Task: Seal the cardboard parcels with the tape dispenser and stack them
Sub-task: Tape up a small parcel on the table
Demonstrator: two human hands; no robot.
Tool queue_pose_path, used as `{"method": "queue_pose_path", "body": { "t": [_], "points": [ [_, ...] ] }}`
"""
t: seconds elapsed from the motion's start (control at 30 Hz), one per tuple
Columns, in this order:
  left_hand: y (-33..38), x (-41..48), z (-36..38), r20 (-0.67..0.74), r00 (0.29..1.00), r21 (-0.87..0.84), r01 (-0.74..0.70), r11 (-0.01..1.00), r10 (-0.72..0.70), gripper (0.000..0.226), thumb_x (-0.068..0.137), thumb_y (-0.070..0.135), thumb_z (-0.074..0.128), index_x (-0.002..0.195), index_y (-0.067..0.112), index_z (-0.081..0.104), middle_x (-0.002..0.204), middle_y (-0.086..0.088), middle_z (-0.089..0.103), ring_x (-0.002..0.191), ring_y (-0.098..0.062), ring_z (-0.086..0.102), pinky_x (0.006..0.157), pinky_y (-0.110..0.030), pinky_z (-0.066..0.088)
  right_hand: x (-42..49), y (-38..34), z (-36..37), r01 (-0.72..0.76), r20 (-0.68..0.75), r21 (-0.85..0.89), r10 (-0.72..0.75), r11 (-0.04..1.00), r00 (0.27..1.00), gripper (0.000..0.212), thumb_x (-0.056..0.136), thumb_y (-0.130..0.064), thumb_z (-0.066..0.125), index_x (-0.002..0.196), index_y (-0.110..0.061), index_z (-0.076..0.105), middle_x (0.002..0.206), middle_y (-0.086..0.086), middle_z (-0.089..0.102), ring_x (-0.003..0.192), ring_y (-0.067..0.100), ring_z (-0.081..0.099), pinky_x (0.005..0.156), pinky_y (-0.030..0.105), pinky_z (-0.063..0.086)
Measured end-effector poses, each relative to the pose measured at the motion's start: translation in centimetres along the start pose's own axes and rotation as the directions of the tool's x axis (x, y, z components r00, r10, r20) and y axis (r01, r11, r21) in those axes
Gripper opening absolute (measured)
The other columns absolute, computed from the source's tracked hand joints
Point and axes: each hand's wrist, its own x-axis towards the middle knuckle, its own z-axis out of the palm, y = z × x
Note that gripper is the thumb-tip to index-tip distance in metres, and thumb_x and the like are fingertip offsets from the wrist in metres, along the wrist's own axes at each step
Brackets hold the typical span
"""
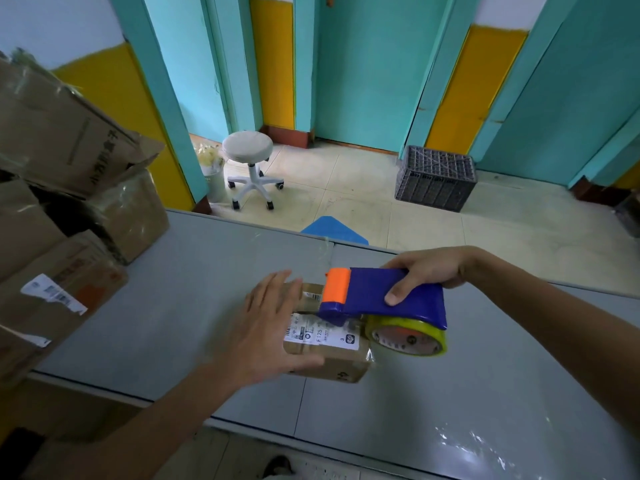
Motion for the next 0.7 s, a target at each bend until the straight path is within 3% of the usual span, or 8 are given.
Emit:
{"method": "queue_pose_path", "body": {
  "t": [0.03,0.07,0.13,0.2,0.3,0.4,0.53,0.7],
  "points": [
    [1.1,-0.7,0.3,-0.165,0.986,-0.103,-0.038,0.994,0.020,0.084,0.076,0.075,0.038,0.131,0.011,0.042,0.134,-0.012,0.045,0.120,-0.024,0.041,0.096,-0.041,0.044,0.0,-0.3,0.1,0.006,-0.008,0.009,-0.006,1.000,1.000,0.080,0.044,-0.049,0.088,0.112,-0.017,0.060,0.107,0.005,0.069,0.089,0.018,0.068,0.067,0.026,0.057],
    [2.1,-1.3,0.6,-0.312,0.950,-0.199,-0.085,0.976,0.020,0.056,0.084,0.059,0.042,0.114,0.013,0.054,0.112,-0.004,0.055,0.099,-0.013,0.050,0.078,-0.028,0.049,0.0,-0.5,0.4,0.000,-0.008,-0.006,0.000,1.000,1.000,0.077,0.046,-0.046,0.087,0.112,-0.017,0.060,0.106,0.005,0.069,0.089,0.018,0.067,0.068,0.027,0.057],
    [4.2,-2.0,0.4,-0.454,0.891,-0.299,-0.155,0.942,0.003,0.020,0.086,0.040,0.046,0.093,0.022,0.052,0.089,0.009,0.050,0.076,0.000,0.043,0.064,-0.012,0.037,0.0,-1.1,1.1,-0.049,-0.007,-0.062,0.049,0.997,0.999,0.059,0.058,-0.038,0.080,0.110,-0.019,0.059,0.105,0.003,0.068,0.088,0.016,0.067,0.070,0.026,0.057],
    [6.0,-2.4,-0.3,-0.495,0.869,-0.355,-0.173,0.918,-0.027,0.009,0.085,0.035,0.049,0.084,0.027,0.045,0.078,0.013,0.046,0.069,0.001,0.041,0.060,-0.013,0.035,-0.1,-1.4,1.7,-0.093,-0.043,-0.068,0.090,0.993,0.995,0.047,0.066,-0.034,0.071,0.109,-0.020,0.058,0.103,0.002,0.067,0.087,0.014,0.066,0.069,0.025,0.057],
    [8.8,-2.8,-1.2,-0.415,0.906,-0.515,-0.307,0.800,0.080,0.006,0.085,0.033,0.052,0.081,0.028,0.050,0.069,0.014,0.053,0.063,0.001,0.048,0.057,-0.012,0.038,-0.5,-1.8,2.2,-0.073,-0.109,0.027,0.076,0.997,0.991,0.043,0.068,-0.030,0.069,0.108,-0.018,0.060,0.100,0.002,0.068,0.082,0.015,0.067,0.068,0.025,0.057],
    [11.6,-2.3,-0.9,-0.247,0.957,-0.666,-0.284,0.690,0.155,0.023,0.085,0.041,0.045,0.095,0.025,0.057,0.089,0.013,0.060,0.083,0.006,0.053,0.076,-0.016,0.044,-0.5,-2.5,3.0,-0.065,-0.138,0.034,0.069,0.997,0.988,0.037,0.075,-0.025,0.073,0.109,-0.018,0.059,0.101,0.003,0.068,0.085,0.016,0.066,0.070,0.027,0.057],
    [12.8,-1.9,0.6,-0.316,0.941,-0.468,-0.267,0.843,0.122,0.023,0.081,0.032,0.042,0.100,0.022,0.049,0.096,0.008,0.057,0.088,-0.006,0.051,0.079,-0.026,0.042,-0.6,-2.3,3.8,-0.070,-0.152,0.041,0.076,0.997,0.985,0.023,0.087,-0.022,0.063,0.109,-0.018,0.058,0.103,0.003,0.066,0.087,0.017,0.065,0.069,0.025,0.057],
    [13.8,-3.3,1.9,-0.316,0.932,-0.177,-0.241,0.954,0.177,0.052,0.064,0.029,0.050,0.116,0.022,0.046,0.110,0.007,0.057,0.097,-0.010,0.051,0.087,-0.024,0.045,-0.7,-2.6,4.2,-0.118,-0.041,-0.016,0.117,0.993,0.992,0.040,0.075,-0.030,0.069,0.111,-0.022,0.055,0.110,0.002,0.064,0.096,0.018,0.063,0.080,0.030,0.055]
  ]
}}
